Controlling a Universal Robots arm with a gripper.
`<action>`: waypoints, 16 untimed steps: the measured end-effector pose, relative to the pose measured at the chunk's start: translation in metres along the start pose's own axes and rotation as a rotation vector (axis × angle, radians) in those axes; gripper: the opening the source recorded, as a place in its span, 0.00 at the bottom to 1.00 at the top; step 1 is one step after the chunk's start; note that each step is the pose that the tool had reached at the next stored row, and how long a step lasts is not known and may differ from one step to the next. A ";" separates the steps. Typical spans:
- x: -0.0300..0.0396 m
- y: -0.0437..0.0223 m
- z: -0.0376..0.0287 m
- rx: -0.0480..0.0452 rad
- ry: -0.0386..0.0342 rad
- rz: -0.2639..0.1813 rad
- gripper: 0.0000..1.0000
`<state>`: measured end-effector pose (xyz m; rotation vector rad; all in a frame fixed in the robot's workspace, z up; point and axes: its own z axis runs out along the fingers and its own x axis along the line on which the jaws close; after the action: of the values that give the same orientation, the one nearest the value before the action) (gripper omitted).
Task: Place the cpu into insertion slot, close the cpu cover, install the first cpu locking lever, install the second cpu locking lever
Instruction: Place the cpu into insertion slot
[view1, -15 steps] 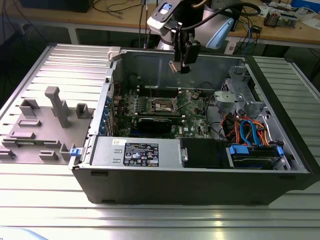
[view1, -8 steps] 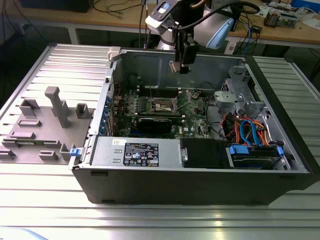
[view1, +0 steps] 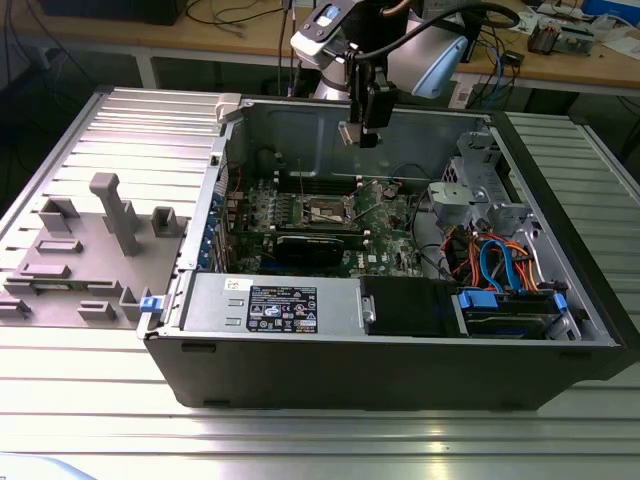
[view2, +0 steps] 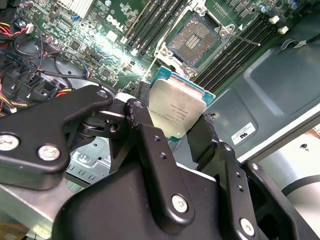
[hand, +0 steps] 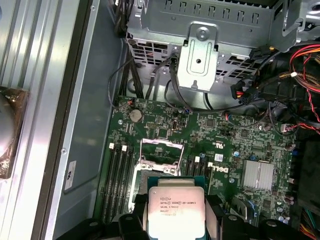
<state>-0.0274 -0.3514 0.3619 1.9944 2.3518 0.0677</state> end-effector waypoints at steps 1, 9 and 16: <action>0.0000 0.0000 0.0000 0.0000 0.0000 0.000 0.54; 0.0001 -0.0001 0.0034 0.0018 -0.0086 0.088 0.54; 0.0005 -0.0025 0.0110 0.0024 -0.0101 0.111 0.54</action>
<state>-0.0292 -0.3513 0.3507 2.1202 2.2343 0.0596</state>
